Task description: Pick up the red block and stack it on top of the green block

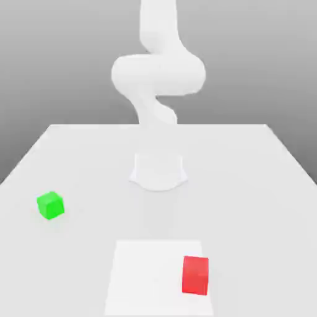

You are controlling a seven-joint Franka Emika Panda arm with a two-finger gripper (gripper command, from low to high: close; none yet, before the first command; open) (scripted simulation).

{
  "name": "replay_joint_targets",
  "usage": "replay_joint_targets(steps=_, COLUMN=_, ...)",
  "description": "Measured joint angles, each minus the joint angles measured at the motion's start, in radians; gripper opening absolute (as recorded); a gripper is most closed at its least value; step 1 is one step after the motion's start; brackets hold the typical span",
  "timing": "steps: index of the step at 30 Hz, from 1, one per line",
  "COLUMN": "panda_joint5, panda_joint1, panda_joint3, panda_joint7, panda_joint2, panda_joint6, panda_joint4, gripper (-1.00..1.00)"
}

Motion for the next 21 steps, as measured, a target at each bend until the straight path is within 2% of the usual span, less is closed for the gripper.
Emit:
replay_joint_targets(steps=13, panda_joint5=0.027, panda_joint1=0.204, panda_joint3=-0.128, panda_joint7=-0.568, panda_joint2=0.395, panda_joint6=0.186, panda_joint4=-0.135, gripper=0.0)
replay_joint_targets(steps=21, panda_joint5=0.064, panda_joint1=0.28, panda_joint3=-0.155, panda_joint7=-0.929, panda_joint2=0.637, panda_joint6=0.299, panda_joint4=-0.218, gripper=0.0)
